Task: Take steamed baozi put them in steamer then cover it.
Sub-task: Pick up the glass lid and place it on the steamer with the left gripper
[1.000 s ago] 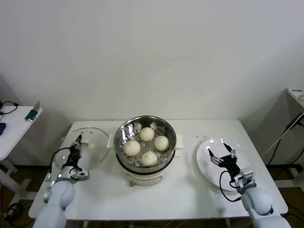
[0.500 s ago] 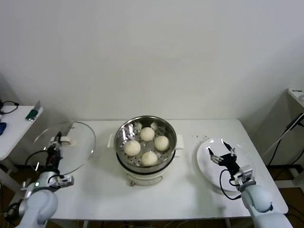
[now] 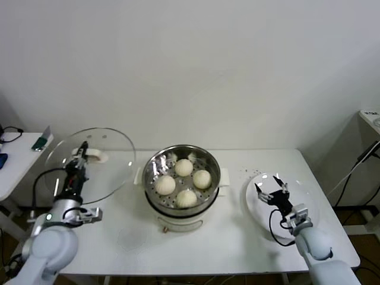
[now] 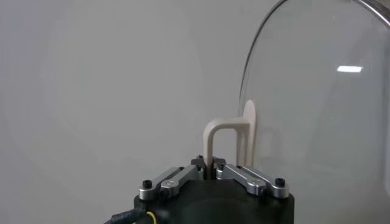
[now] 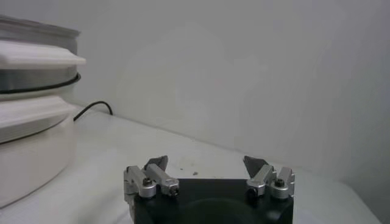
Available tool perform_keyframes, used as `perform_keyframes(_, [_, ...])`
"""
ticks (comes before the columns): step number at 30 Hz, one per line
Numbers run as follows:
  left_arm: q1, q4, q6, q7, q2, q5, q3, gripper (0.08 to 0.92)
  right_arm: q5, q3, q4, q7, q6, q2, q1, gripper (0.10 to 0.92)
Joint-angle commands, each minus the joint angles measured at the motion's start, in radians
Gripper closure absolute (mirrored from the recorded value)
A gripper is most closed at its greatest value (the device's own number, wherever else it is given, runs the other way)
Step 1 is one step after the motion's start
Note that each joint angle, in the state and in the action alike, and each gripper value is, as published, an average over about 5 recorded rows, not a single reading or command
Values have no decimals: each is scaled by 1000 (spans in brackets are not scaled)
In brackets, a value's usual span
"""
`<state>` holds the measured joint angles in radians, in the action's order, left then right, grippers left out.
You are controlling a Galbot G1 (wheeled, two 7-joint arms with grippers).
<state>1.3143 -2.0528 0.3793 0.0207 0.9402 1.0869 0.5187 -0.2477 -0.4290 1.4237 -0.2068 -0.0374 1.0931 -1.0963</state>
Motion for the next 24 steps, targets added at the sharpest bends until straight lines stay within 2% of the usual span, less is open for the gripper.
perform_keyframes(1, [-129, -113, 186, -119, -2, 93, -330, 853, 29, 9, -33, -4, -1, 16, 60, 203])
perform_keyframes(9, [-296, 0, 264, -220, 170, 207, -511, 853, 51, 6, -61, -11, -15, 43, 82, 203])
perform_keyframes(18, [-403, 146, 302, -263, 316, 248, -552, 853, 64, -5, -69, -12, -25, 51, 75, 203])
perform_keyframes(24, [-421, 222, 302, -271, 373, 261, -572, 853, 67, -8, -69, -12, -27, 53, 76, 203])
